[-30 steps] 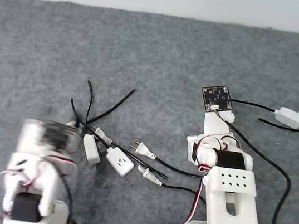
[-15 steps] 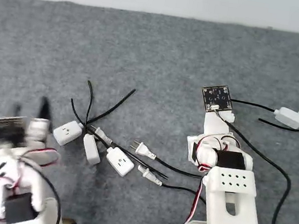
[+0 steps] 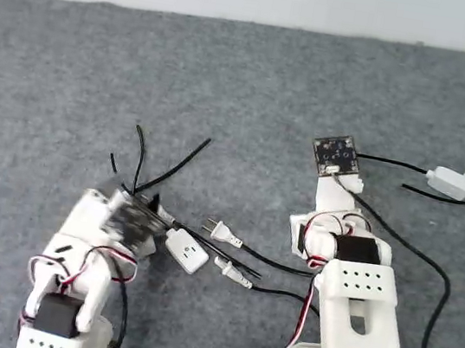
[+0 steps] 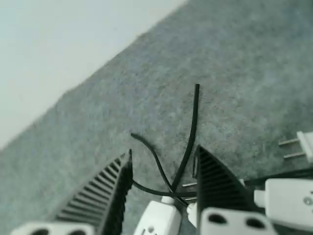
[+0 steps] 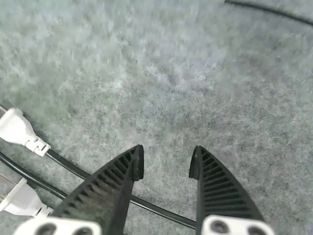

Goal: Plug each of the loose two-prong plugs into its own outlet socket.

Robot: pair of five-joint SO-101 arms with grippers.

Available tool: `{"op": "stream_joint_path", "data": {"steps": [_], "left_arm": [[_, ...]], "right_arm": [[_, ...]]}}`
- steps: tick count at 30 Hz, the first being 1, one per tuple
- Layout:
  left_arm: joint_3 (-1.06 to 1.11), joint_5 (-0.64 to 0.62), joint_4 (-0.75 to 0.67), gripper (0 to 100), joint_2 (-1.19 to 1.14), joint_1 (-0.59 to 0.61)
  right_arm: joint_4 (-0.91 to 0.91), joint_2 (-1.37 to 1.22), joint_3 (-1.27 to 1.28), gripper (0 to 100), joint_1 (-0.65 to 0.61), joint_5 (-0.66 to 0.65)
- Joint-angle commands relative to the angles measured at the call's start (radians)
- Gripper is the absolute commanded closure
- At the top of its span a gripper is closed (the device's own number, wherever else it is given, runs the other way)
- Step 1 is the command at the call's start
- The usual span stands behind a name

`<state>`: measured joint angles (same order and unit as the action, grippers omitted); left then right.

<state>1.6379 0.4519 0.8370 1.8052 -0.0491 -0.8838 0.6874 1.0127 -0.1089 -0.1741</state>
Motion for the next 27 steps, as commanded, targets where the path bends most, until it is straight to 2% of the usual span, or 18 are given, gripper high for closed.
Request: {"op": "stream_joint_path", "data": {"steps": [1,4,10,13,16,27], "left_arm": [[-0.007,0.02,0.002,80,0.005,-0.025],[-0.007,0.008,0.002,80,0.005,-0.026],[-0.008,0.008,0.005,80,0.005,-0.025],[-0.008,0.008,0.002,80,0.005,-0.006],[-0.019,0.008,0.0,80,0.005,0.017],[-0.016,-0.04,-0.015,80,0.005,0.021]], "right_arm": [[-0.008,0.031,-0.014,82.9,-0.074,-0.02],[-0.11,0.042,-0.095,82.9,-0.165,-0.078],[-0.447,0.015,-0.315,82.9,-0.498,-0.241],[-0.518,-0.028,-0.324,82.9,-0.596,-0.264],[-0.509,-0.067,-0.316,82.9,-0.61,-0.259],[-0.222,-0.282,-0.219,82.9,-0.631,-0.264]]}}
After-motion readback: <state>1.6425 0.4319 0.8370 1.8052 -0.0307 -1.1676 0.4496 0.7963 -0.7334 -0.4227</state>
